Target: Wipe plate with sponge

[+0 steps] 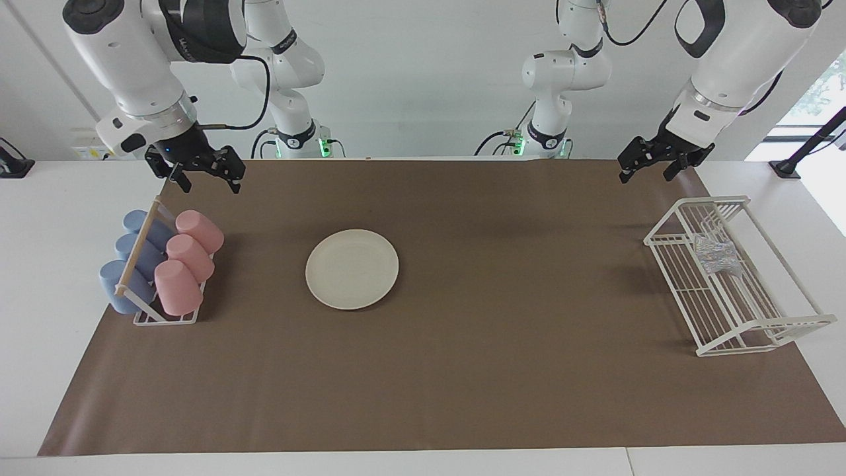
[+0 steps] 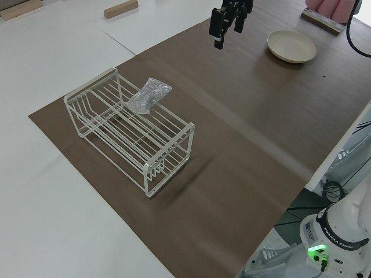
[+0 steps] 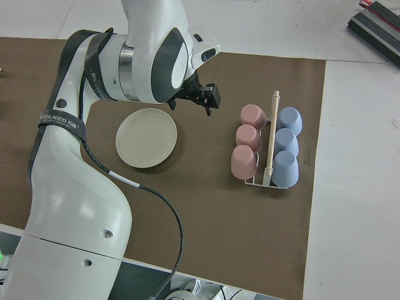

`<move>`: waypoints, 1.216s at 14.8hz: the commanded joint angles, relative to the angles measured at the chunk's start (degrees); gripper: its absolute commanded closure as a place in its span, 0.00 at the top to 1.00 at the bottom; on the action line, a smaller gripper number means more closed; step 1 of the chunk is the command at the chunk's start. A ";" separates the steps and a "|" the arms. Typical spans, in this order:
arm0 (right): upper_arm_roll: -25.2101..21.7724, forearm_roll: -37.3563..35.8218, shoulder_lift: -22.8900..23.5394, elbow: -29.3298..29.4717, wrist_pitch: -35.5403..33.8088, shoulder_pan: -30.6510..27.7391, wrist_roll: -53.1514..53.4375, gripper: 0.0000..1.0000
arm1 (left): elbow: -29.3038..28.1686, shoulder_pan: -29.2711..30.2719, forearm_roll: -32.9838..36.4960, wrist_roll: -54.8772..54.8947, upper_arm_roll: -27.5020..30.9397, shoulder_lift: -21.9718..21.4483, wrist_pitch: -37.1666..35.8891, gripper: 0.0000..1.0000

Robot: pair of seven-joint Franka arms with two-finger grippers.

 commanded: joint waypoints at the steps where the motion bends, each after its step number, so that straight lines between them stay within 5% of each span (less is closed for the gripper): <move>1: 0.44 -0.72 0.03 0.36 0.42 -0.12 1.71 1.00 | -0.85 0.85 -0.58 0.01 -0.37 -1.32 -1.01 1.00; 4: 0.44 -0.54 0.03 0.36 0.42 0.23 2.41 1.00 | -2.68 0.85 0.03 0.36 -0.28 -2.10 0.38 1.00; 11: 0.53 -0.45 0.03 0.36 0.33 0.23 2.50 1.00 | -7.00 -2.66 21.80 -4.30 -0.72 0.26 7.59 1.00; 18: 0.53 -0.45 0.03 0.36 0.42 0.23 2.77 1.00 | -3.58 -3.46 48.44 -12.90 -0.72 13.61 13.21 1.00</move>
